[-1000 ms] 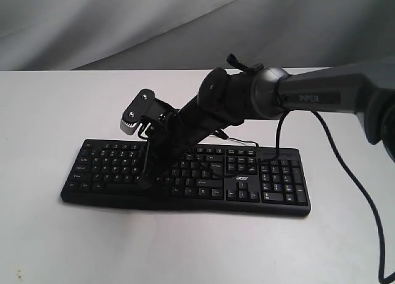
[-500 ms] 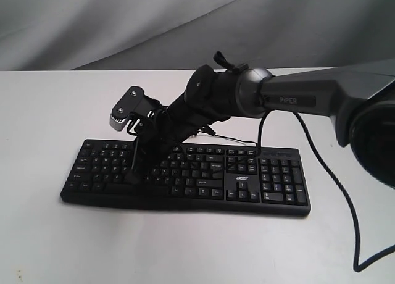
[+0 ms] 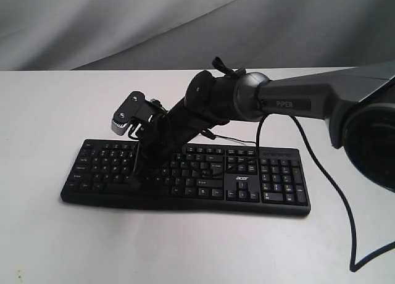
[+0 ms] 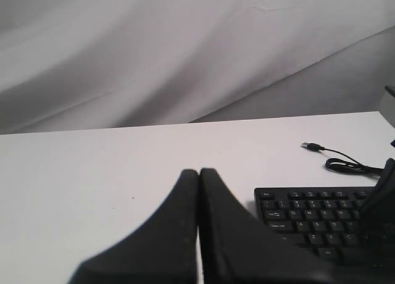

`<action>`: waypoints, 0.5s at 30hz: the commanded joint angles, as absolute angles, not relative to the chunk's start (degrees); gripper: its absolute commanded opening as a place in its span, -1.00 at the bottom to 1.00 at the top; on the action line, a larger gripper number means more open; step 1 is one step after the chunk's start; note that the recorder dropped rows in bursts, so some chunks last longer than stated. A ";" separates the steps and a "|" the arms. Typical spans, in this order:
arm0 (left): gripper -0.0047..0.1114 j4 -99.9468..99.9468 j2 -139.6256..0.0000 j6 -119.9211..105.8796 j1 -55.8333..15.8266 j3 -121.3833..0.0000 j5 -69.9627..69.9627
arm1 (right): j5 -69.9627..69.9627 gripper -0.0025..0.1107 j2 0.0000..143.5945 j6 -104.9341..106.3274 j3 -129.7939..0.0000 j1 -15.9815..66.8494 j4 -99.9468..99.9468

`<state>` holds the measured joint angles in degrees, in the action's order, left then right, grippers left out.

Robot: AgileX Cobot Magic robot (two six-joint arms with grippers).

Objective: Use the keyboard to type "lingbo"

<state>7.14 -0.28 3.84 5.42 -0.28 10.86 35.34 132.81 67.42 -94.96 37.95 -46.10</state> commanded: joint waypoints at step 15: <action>-0.91 7.16 0.00 3.96 5.11 0.00 10.51 | 39.88 -0.96 130.76 65.59 -95.41 38.24 -45.40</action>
<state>7.14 -0.28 3.84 5.42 -0.28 10.86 37.72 131.90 66.55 -95.08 37.95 -46.11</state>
